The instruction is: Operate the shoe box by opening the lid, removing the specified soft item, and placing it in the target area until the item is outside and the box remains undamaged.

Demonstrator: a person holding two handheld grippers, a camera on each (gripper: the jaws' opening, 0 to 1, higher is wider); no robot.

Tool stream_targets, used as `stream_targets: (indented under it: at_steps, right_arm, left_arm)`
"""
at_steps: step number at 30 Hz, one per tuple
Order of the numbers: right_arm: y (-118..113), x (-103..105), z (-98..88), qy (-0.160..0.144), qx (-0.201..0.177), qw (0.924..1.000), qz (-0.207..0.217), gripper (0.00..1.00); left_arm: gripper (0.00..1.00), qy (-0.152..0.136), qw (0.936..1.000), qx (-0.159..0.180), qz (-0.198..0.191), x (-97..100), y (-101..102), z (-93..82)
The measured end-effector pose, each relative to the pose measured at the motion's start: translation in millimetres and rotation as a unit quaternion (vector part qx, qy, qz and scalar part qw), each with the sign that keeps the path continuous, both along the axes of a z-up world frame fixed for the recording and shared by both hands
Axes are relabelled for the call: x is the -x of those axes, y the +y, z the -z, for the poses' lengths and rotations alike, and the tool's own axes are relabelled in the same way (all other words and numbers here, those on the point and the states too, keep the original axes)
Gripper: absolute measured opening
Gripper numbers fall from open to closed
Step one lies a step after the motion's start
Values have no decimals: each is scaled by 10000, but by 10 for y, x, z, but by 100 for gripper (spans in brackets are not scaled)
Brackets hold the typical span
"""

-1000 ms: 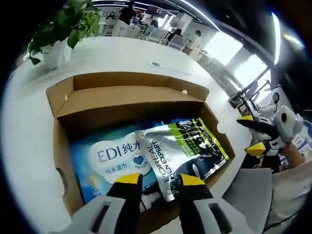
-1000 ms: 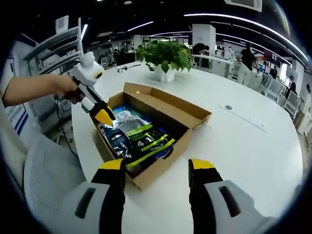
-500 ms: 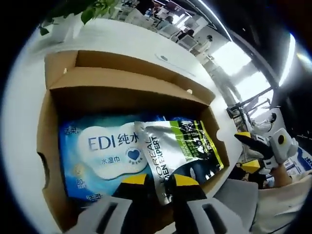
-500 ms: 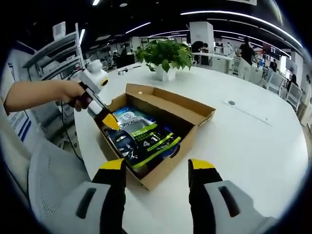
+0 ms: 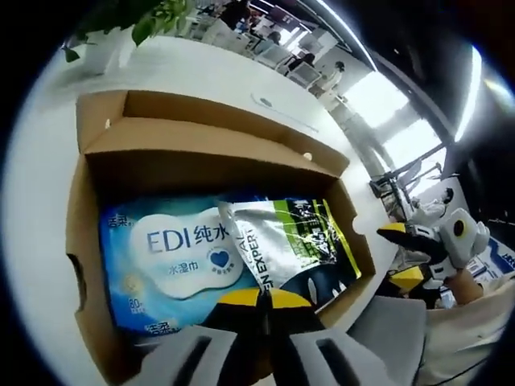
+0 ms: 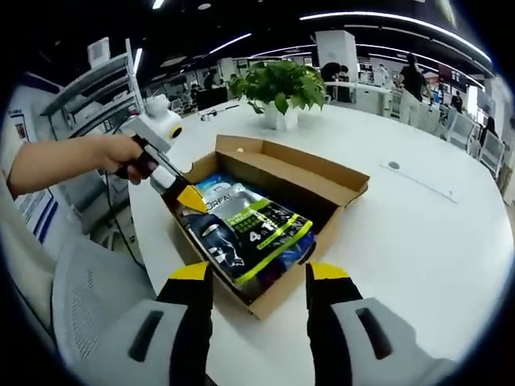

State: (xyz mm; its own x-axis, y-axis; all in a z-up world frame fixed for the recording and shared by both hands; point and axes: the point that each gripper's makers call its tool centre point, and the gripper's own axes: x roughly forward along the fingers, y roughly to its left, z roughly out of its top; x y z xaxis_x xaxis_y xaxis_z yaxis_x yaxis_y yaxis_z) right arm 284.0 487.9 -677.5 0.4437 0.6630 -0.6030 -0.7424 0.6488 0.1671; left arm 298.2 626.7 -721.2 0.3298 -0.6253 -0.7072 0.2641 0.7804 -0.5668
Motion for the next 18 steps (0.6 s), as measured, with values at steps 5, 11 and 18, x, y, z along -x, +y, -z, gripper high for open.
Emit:
stream_targets:
  at_steps: [5,11,18]
  right_arm:
    - [126,30,20,69,-5,9999,-155,42]
    - [267,13,86,161,45,9993,-322,39]
    - [350,-84,195,343,148,9985,-394,38]
  left_arm:
    - [0,-115,9999,-23,-67,13,99,-27]
    - [0,-228,9997,-21,-120,15,190,-57]
    - [0,-414,9990,-54,-139,2,251,-87]
